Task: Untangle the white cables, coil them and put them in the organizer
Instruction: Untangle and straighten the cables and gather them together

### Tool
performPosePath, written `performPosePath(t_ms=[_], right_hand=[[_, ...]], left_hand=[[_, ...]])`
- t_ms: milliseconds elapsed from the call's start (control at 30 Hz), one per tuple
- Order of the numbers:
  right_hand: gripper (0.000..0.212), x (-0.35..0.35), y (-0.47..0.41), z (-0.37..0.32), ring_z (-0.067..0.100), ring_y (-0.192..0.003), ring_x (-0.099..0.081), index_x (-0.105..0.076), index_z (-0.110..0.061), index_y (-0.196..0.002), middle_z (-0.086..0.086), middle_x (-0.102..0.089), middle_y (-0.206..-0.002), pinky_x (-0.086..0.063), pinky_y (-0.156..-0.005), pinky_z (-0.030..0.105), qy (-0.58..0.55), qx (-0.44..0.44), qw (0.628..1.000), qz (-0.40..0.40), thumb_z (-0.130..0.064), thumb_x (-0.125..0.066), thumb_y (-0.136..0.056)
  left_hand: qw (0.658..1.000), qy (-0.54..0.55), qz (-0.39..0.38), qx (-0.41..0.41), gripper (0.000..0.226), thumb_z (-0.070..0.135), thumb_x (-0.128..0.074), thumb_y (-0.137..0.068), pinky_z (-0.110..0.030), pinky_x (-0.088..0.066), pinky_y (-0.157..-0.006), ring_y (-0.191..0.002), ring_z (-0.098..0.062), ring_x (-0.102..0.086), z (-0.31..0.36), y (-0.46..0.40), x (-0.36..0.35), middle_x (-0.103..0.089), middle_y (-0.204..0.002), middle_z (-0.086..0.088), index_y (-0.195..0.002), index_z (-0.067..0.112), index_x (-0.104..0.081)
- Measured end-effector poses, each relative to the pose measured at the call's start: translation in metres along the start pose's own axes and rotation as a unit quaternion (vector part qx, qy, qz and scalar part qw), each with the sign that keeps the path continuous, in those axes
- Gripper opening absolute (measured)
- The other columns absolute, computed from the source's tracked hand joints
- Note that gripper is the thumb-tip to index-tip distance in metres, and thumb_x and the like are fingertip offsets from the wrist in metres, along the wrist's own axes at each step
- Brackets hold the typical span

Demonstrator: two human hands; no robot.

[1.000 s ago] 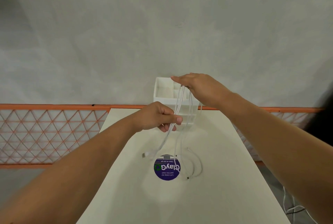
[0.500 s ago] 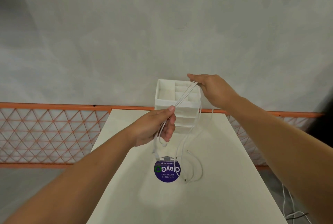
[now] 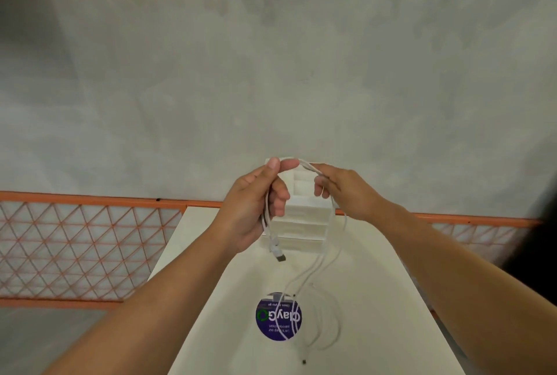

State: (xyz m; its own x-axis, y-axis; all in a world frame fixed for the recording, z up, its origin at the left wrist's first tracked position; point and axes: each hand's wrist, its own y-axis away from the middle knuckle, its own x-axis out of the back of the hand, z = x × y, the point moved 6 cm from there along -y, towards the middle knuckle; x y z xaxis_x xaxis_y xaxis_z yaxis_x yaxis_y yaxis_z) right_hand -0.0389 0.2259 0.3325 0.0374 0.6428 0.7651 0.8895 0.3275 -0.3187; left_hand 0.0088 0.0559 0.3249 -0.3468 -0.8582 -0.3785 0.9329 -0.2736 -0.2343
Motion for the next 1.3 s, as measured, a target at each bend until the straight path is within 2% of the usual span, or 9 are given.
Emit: performPosePath(t_ms=[167, 367, 467, 633, 833, 933, 1033, 1167, 1300], right_hand=[[0.022, -0.015, -0.003, -0.005, 0.007, -0.065, -0.050, -0.056, -0.020, -0.099, -0.006, -0.056, -0.068, -0.042, -0.066, 0.022, -0.048, -0.003, 0.999, 0.022, -0.031, -0.037, -0.103], [0.040, -0.027, -0.007, -0.018, 0.002, -0.054, -0.041, -0.056, -0.046, -0.067, -0.005, -0.047, -0.058, -0.034, -0.062, 0.019, -0.135, -0.006, 0.990, 0.039, -0.036, -0.038, -0.102], [0.034, -0.027, -0.005, -0.021, 0.005, -0.052, -0.039, -0.054, -0.037, -0.071, -0.002, -0.045, -0.059, -0.033, -0.059, 0.020, -0.148, -0.021, 0.988, 0.033, -0.034, -0.038, -0.101], [0.033, -0.046, -0.007, -0.015, 0.015, -0.059, -0.042, -0.055, -0.012, -0.081, 0.004, -0.050, -0.063, -0.039, -0.065, 0.033, -0.153, -0.053, 0.987, -0.010, -0.027, -0.034, -0.101], [0.037, -0.072, 0.016, -0.008, 0.005, -0.051, -0.041, -0.050, -0.015, -0.079, -0.002, -0.046, -0.059, -0.037, -0.055, 0.019, -0.211, -0.106, 0.971, -0.040, -0.040, -0.036, -0.101], [0.038, -0.082, 0.025, -0.009, 0.007, -0.051, -0.035, -0.059, -0.018, -0.080, -0.005, -0.041, -0.059, -0.034, -0.049, 0.018, -0.245, -0.127, 0.959, -0.064, -0.046, -0.040, -0.099], [0.039, -0.080, 0.027, -0.013, 0.005, -0.045, -0.028, -0.068, -0.020, -0.082, -0.007, -0.036, -0.057, -0.026, -0.043, 0.014, -0.252, -0.149, 0.953, -0.071, -0.047, -0.044, -0.097], [0.045, -0.076, 0.031, -0.023, 0.008, -0.044, -0.023, -0.071, -0.016, -0.081, -0.008, -0.032, -0.050, -0.016, -0.043, 0.021, -0.232, -0.194, 0.937, -0.175, -0.048, -0.043, -0.098], [0.029, -0.056, 0.032, -0.037, 0.008, -0.044, -0.021, -0.064, -0.016, -0.087, -0.011, -0.031, -0.049, -0.016, -0.041, 0.019, -0.147, -0.217, 0.918, -0.297, -0.039, -0.049, -0.097]], left_hand=[[0.998, 0.067, 0.004, 0.000, 0.031, 0.034, -0.045, -0.100, -0.012, -0.041, -0.040, -0.039, -0.002, -0.047, 0.018, -0.007, -0.011, -0.074, -0.076, 0.005, -0.118, 0.019, -0.065], [0.983, 0.173, -0.053, 0.021, 0.044, 0.034, -0.054, -0.087, -0.008, -0.037, -0.033, -0.036, -0.001, -0.049, 0.036, -0.013, -0.038, -0.072, -0.072, 0.006, -0.125, 0.011, -0.059], [0.992, 0.116, -0.046, 0.011, 0.035, 0.033, -0.047, -0.097, -0.010, -0.048, -0.044, -0.056, -0.001, -0.067, 0.038, -0.017, -0.042, -0.075, -0.078, 0.005, -0.123, 0.014, -0.061], [0.995, 0.098, -0.006, -0.030, 0.034, 0.027, -0.043, -0.102, -0.026, -0.057, -0.087, -0.106, -0.024, -0.071, 0.037, -0.028, -0.039, -0.068, -0.124, -0.006, -0.132, 0.015, -0.053], [0.990, 0.099, 0.046, -0.084, 0.043, 0.021, -0.045, -0.103, -0.049, -0.053, -0.095, -0.107, -0.036, -0.068, 0.050, -0.039, -0.014, -0.062, -0.131, -0.009, -0.143, 0.008, -0.037], [0.992, 0.053, 0.066, -0.094, 0.054, 0.022, -0.044, -0.103, -0.047, -0.057, -0.088, -0.104, -0.034, -0.070, 0.049, -0.038, -0.005, -0.058, -0.138, -0.009, -0.151, 0.010, -0.023], [0.989, -0.074, 0.065, -0.108, 0.061, 0.027, -0.040, -0.105, -0.043, -0.054, -0.095, -0.108, -0.024, -0.070, 0.039, -0.035, 0.002, -0.055, -0.142, -0.001, -0.156, 0.020, -0.008], [0.938, -0.326, -0.004, -0.116, 0.059, 0.027, -0.033, -0.106, -0.019, -0.041, -0.106, -0.118, -0.010, -0.062, 0.023, -0.032, 0.001, -0.046, -0.148, 0.008, -0.155, 0.023, 0.000], [0.780, -0.602, -0.151, -0.084, 0.045, 0.023, -0.028, -0.107, -0.018, -0.041, -0.099, -0.131, 0.000, -0.047, -0.002, -0.026, -0.018, -0.029, -0.159, 0.006, -0.151, 0.018, -0.021]])
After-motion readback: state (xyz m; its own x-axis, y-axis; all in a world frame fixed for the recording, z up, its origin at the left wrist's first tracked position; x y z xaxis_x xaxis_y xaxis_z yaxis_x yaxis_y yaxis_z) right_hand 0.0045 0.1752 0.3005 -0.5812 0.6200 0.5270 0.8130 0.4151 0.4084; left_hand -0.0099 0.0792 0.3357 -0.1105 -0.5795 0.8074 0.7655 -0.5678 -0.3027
